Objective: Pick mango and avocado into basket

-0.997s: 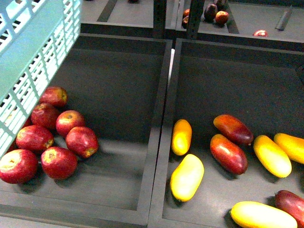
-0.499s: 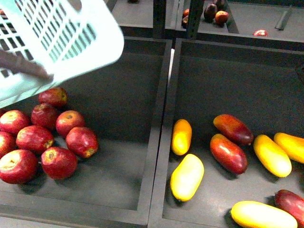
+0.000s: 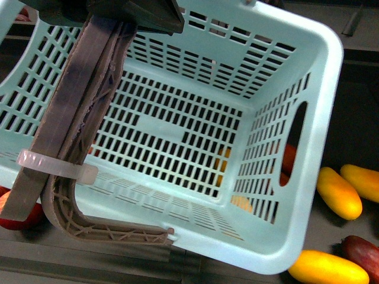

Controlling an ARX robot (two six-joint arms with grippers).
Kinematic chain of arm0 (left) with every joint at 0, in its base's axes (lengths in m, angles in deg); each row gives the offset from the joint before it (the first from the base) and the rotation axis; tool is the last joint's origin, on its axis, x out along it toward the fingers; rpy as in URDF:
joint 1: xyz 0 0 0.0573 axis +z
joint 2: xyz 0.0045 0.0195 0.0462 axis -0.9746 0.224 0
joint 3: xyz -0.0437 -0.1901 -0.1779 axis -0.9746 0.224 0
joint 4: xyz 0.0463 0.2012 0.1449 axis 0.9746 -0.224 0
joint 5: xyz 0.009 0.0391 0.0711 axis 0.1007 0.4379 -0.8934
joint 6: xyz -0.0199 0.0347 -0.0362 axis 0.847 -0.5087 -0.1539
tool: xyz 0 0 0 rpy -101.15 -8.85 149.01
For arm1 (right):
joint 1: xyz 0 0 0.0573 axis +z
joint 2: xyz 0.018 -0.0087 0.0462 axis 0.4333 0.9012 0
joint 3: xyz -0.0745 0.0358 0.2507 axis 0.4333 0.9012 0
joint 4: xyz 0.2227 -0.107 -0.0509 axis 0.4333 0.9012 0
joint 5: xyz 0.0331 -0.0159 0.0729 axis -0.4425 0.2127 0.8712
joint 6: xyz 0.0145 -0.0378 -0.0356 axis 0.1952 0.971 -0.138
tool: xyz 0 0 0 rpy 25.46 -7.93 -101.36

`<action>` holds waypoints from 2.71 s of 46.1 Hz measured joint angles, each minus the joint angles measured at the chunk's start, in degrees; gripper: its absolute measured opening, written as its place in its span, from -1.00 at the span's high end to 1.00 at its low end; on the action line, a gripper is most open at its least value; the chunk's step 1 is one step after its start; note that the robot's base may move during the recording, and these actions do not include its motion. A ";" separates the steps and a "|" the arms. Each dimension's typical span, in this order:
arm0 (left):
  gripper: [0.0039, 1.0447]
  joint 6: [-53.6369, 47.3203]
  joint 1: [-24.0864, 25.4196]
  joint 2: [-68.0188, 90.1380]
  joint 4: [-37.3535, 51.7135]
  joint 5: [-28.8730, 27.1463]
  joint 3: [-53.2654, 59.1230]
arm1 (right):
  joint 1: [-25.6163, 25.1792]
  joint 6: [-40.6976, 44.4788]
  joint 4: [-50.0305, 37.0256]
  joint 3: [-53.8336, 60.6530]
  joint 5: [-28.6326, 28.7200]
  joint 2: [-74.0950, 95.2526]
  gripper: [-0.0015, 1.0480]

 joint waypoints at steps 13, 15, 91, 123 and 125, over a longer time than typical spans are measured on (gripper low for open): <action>0.86 -0.31 1.01 -0.35 1.36 -6.99 0.00 | 0.00 -0.02 0.00 0.00 0.00 0.00 -0.85; 0.86 -0.24 1.20 -0.44 1.36 -7.23 0.00 | 0.00 0.00 0.00 0.00 0.00 0.00 -0.85; 0.86 0.00 0.76 -0.44 1.33 -5.49 0.00 | -20.46 19.69 -43.01 -40.09 23.65 133.31 -0.85; 0.86 0.00 0.76 -0.44 1.33 -5.73 0.00 | -13.68 18.14 -42.32 -57.13 20.70 151.29 -0.85; 0.86 0.00 0.76 -0.44 1.33 -5.75 0.00 | -13.55 18.14 -42.27 -57.57 20.50 151.91 -0.85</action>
